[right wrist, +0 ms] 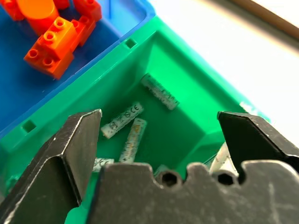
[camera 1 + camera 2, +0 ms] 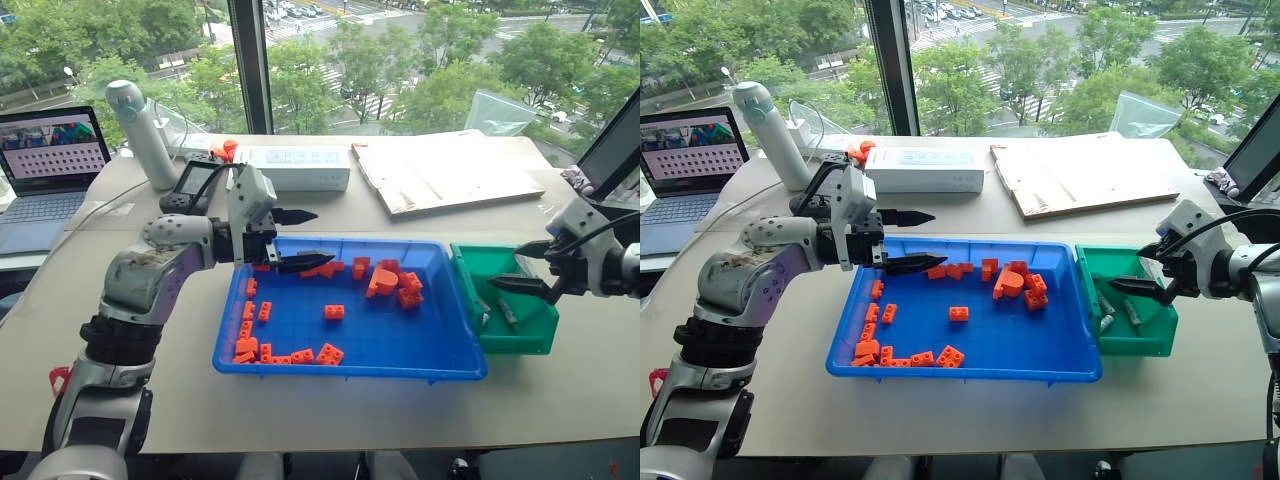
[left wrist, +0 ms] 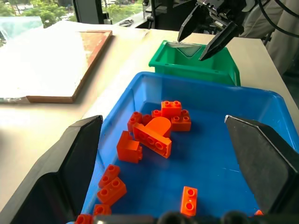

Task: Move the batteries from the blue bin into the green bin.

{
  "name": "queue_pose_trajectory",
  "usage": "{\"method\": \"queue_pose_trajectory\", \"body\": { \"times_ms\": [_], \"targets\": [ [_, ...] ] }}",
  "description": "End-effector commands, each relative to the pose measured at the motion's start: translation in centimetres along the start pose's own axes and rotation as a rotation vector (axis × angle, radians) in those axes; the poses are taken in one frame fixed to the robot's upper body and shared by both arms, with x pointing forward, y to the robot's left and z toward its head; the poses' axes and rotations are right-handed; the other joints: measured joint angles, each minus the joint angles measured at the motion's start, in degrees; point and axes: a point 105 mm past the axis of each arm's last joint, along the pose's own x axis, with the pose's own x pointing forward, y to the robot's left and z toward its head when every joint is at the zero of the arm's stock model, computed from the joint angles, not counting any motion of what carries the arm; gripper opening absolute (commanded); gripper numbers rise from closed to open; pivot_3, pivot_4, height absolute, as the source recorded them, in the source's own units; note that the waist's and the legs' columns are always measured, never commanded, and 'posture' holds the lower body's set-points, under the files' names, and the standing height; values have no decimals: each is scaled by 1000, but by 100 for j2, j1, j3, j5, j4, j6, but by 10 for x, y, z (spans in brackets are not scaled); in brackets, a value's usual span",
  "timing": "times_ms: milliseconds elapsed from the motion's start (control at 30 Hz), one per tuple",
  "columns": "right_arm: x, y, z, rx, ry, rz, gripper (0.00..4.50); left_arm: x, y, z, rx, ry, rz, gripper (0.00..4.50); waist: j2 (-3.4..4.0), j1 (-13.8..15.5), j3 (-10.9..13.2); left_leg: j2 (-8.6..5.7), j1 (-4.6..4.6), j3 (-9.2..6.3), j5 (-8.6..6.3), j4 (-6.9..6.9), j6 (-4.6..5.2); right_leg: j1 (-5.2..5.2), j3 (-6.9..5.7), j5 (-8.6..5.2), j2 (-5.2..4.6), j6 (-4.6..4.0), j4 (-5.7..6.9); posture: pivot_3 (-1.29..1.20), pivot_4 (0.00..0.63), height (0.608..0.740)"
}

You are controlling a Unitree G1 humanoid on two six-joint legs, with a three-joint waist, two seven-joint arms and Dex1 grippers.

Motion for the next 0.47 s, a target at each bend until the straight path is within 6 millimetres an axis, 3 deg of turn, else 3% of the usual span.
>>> {"method": "queue_pose_trajectory", "body": {
  "times_ms": [33,167,300,467],
  "targets": [
    [-9,12,53,-11,-297,47,4456,-20,4,6,13,-32,87,4500,0,-33,0,1,0,-1,0,0,0,0,0,0,1,0,1,0,150,735],
    [-5,32,45,58,-350,149,4456,-43,1,-11,-35,21,158,4500,0,-46,0,1,1,-4,0,-10,0,1,-1,0,0,-1,-1,0,150,735],
    [3,37,42,122,-376,181,4456,-62,0,-18,-75,29,233,4500,0,11,0,-2,0,-4,0,2,1,5,-4,2,-5,2,-1,0,150,735],
    [16,38,35,134,-342,201,4456,-59,-6,-23,-101,33,246,4500,0,62,0,0,2,-4,0,7,1,8,-3,7,-4,1,-4,0,150,735]
  ]
}}
